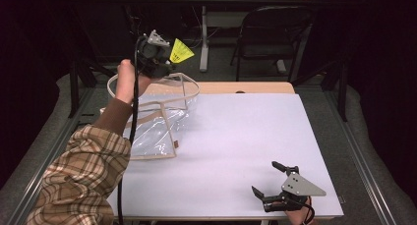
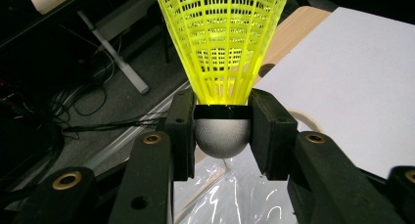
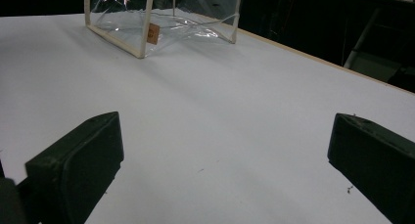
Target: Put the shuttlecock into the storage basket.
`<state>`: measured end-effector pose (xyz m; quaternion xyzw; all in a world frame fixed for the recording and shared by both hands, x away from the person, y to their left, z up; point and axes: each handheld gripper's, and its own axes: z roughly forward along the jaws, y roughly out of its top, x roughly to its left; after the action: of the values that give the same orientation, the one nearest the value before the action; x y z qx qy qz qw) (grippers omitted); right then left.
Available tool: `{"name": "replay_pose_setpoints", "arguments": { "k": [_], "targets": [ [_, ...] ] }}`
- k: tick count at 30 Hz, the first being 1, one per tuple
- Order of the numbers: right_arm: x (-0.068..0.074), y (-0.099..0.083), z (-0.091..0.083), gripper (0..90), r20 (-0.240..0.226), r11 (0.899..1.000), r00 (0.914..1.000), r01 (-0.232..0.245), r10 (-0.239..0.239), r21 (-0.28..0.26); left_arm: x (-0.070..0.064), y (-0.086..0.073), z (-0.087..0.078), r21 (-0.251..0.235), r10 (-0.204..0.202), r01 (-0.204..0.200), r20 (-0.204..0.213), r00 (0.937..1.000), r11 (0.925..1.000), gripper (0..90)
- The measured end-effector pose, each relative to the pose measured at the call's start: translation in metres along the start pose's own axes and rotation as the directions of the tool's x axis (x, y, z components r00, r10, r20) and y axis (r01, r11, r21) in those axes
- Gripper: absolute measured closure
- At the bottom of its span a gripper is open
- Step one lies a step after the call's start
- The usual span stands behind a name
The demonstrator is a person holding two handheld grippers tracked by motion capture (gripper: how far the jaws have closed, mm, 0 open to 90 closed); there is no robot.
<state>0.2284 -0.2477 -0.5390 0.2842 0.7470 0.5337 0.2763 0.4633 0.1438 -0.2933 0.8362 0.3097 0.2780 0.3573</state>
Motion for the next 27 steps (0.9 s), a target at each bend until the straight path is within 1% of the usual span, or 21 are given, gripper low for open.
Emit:
{"name": "replay_pose_setpoints", "arguments": {
  "k": [7,11,13,16,18,21,27],
  "targets": [
    [-0.001,0.0,0.0,0.0,0.002,1.0,1.0,0.005,-0.005,0.004,0.006,-0.005,-0.008,-0.001,-0.007,0.007,-0.013,0.9999,1.0,64.9],
    [-0.001,0.0,0.0,0.0,0.002,1.0,1.0,0.005,-0.005,0.003,0.009,-0.008,-0.014,-0.01,-0.012,0.012,-0.022,0.9997,0.9999,64.8],
    [0.0,0.0,0.0,0.0,0.0,1.0,1.0,-0.001,0.001,0.007,0.011,-0.01,-0.017,-0.012,-0.017,0.017,-0.027,0.9995,0.9998,64.8],
    [0.0,0.0,0.0,0.0,0.0,1.0,1.0,0.0,0.0,0.006,0.013,-0.013,-0.02,-0.009,-0.021,0.021,-0.031,0.9993,0.9997,64.8],
    [0.0,0.0,0.0,0.0,0.003,1.0,1.0,0.0,0.0,0.004,0.015,-0.016,-0.022,-0.006,-0.017,0.017,-0.033,0.9993,0.9998,64.8],
    [0.0,0.0,0.0,0.0,0.002,1.0,1.0,-0.001,0.001,0.006,0.017,-0.019,-0.025,-0.005,-0.025,0.025,-0.036,0.999,0.9997,64.8],
    [0.0,0.0,0.0,0.0,0.003,1.0,1.0,0.002,-0.002,0.008,0.02,-0.023,-0.031,-0.001,-0.024,0.024,-0.04,0.9989,0.9997,64.8]
  ]
}}
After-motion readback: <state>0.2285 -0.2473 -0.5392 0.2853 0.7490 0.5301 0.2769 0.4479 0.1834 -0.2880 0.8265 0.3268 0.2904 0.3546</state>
